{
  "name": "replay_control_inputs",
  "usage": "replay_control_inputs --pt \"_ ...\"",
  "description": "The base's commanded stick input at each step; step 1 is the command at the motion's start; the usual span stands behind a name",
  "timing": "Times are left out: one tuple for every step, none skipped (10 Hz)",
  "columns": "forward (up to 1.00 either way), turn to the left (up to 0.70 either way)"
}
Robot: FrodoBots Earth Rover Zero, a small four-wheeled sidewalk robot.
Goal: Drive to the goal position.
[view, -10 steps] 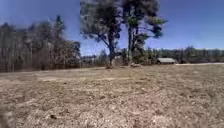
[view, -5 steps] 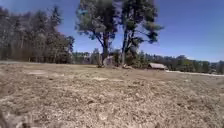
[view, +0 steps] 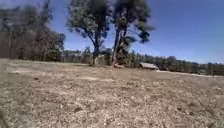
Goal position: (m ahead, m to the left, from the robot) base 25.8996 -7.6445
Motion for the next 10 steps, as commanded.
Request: replay_control_inputs --pt "0.7 -0.35" --pt "0.7 -0.35" --pt "0.7 -0.35" --pt "0.7 -0.35" --pt "0.7 -0.35" --pt "0.7 -0.35" --pt "0.7 -0.35" --pt "0.7 -0.35" --pt "0.7 -0.35" --pt "0.7 -0.35"
